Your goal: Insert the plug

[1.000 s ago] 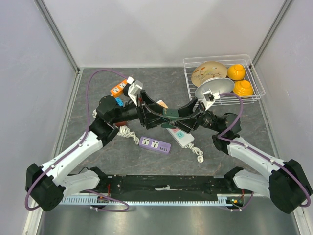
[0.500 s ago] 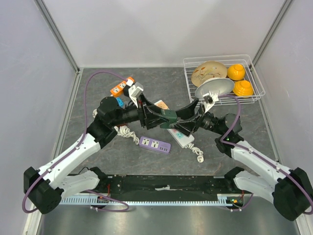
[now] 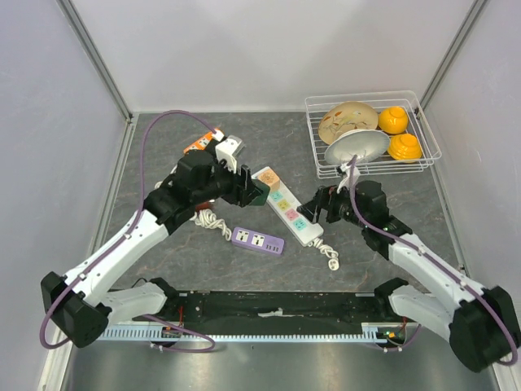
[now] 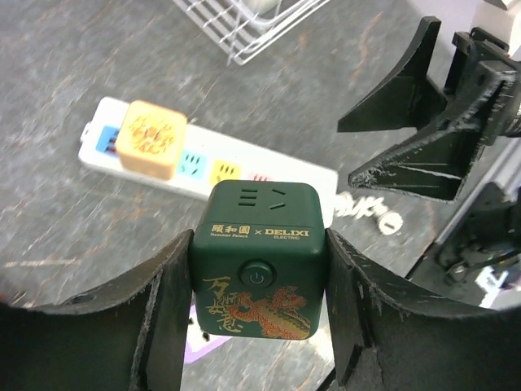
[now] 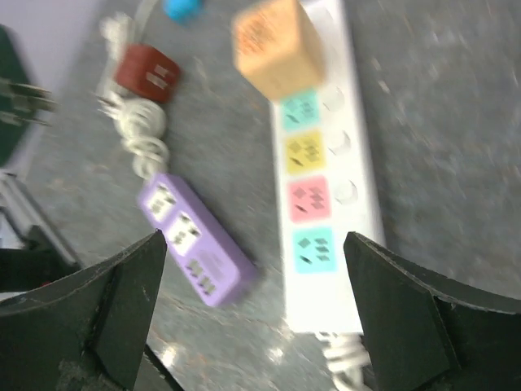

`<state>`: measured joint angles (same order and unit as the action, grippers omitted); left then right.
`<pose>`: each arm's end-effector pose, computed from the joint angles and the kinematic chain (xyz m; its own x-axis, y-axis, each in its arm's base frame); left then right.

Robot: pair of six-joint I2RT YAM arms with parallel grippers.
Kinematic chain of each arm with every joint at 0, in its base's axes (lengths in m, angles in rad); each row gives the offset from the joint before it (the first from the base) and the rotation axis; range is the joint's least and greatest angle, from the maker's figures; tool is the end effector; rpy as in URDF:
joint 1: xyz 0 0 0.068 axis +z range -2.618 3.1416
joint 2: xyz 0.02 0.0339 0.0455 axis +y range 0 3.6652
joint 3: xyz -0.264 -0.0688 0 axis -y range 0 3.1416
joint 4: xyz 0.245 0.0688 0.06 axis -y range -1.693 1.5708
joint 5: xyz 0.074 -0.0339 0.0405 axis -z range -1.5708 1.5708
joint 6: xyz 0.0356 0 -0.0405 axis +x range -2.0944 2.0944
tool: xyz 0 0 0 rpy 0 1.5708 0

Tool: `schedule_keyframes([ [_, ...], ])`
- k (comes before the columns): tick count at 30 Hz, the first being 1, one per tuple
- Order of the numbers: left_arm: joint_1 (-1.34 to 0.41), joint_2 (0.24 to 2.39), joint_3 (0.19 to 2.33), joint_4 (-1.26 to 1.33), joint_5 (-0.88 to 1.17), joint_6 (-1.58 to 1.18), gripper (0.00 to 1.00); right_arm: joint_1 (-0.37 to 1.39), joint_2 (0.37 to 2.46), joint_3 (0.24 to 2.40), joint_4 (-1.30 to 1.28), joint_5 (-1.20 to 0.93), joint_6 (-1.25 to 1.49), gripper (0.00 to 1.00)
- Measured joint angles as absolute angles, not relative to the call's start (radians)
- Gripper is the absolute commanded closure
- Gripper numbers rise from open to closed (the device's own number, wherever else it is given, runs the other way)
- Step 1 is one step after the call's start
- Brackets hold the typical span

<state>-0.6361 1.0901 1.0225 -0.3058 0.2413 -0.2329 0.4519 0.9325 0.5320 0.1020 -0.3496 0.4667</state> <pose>0.1940 -0.1539 0.3513 -0.4600 0.0611 -0.8858 0.6677 0.6814 -0.2997 0.1876 0.1046 0.2537 -0.5534 0.2013 -0.8082 -0.5104 0.6849 0.5200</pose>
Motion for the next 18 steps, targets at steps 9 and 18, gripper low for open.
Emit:
schedule_keyframes([
  [9, -0.645, 1.208, 1.103, -0.503, 0.134, -0.139, 0.98, 0.44, 1.241, 0.586, -0.027, -0.281, 0.356, 0.02],
  [18, -0.651, 1.28, 1.121, -0.563, 0.1, -0.081, 0.98, 0.444, 1.498, 0.687, 0.039, -0.347, 0.264, 0.05],
])
